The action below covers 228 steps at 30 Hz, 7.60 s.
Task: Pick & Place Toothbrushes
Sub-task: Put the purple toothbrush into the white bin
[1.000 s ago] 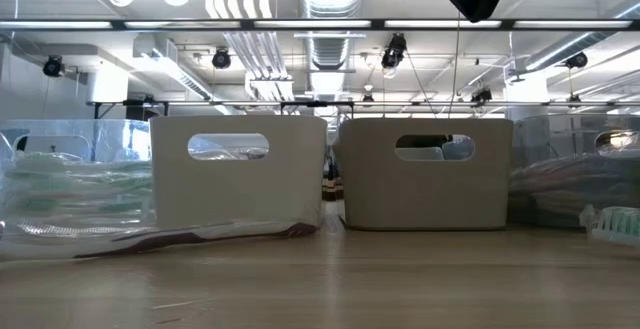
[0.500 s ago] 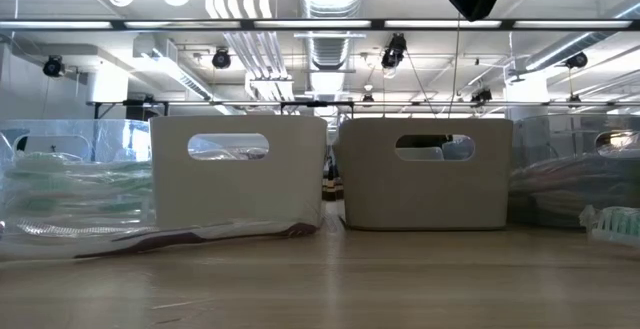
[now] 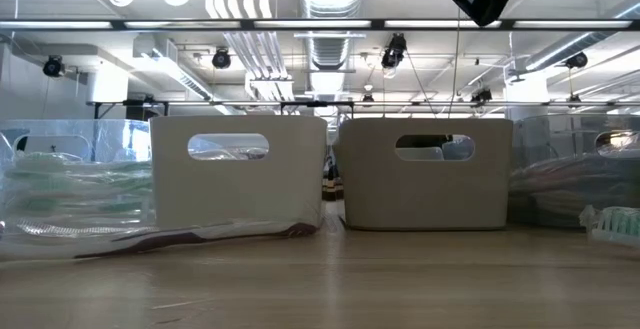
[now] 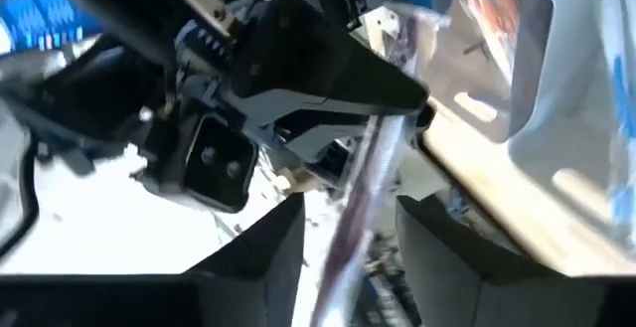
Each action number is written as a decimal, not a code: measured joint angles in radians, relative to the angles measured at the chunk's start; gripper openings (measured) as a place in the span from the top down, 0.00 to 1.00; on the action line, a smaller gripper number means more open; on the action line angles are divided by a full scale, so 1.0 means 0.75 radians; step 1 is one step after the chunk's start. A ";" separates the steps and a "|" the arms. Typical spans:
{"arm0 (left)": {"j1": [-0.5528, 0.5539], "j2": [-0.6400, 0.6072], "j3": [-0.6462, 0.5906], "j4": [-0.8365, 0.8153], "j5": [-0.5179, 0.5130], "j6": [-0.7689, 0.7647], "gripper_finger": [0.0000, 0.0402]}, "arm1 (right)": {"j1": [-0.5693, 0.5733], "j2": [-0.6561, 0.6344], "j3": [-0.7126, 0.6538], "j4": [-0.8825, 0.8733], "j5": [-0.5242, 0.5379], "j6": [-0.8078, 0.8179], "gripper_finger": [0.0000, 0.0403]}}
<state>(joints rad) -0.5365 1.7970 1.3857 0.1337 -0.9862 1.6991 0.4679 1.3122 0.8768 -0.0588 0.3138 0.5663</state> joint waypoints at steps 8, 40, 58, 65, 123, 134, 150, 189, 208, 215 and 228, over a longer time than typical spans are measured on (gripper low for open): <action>-0.065 -0.003 0.000 -0.138 -0.253 -0.542 0.57 | -0.002 -0.153 0.000 -0.172 0.084 -0.002 0.95; -0.185 -0.624 -1.156 0.820 0.236 -1.992 0.64 | 0.016 0.274 -0.042 0.824 0.279 -1.092 0.94; -0.084 -0.688 -1.154 1.241 0.737 -1.578 0.65 | 0.013 0.369 -0.017 1.035 0.233 -1.143 0.94; -0.080 -0.558 -0.952 1.060 0.743 -1.557 0.65 | 0.013 0.369 -0.017 1.040 0.198 -1.112 0.94; 0.125 -0.302 -0.664 1.043 0.966 -1.633 0.66 | -0.013 0.369 -0.017 1.032 0.031 -1.142 0.94; 0.125 -0.302 -0.669 1.029 0.968 -1.639 0.95 | -0.014 0.369 -0.017 1.026 0.039 -1.143 0.94; 0.125 -0.302 -0.666 0.986 0.970 -1.636 0.94 | -0.015 0.355 -0.017 0.992 0.039 -1.078 0.72; 0.370 -0.452 0.180 -1.174 0.551 -3.202 0.94 | -0.236 -0.749 -0.017 -0.669 0.389 -0.405 0.58; 0.452 -0.236 0.177 -1.356 0.812 -3.484 0.94 | -0.355 -0.886 -0.017 -0.891 0.379 -0.407 0.68; 0.444 -0.148 0.176 -1.366 0.883 -3.535 0.94 | -0.354 -0.877 -0.017 -0.926 0.379 -0.350 0.72; 0.425 -0.090 0.089 -1.376 0.969 -3.619 0.93 | -0.354 -0.875 -0.017 -0.954 0.369 -0.345 0.81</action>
<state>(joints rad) -0.2179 1.7299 1.4521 -0.8984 -0.2592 -1.0153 0.2020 0.6559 0.8639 -0.7746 0.5907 0.3075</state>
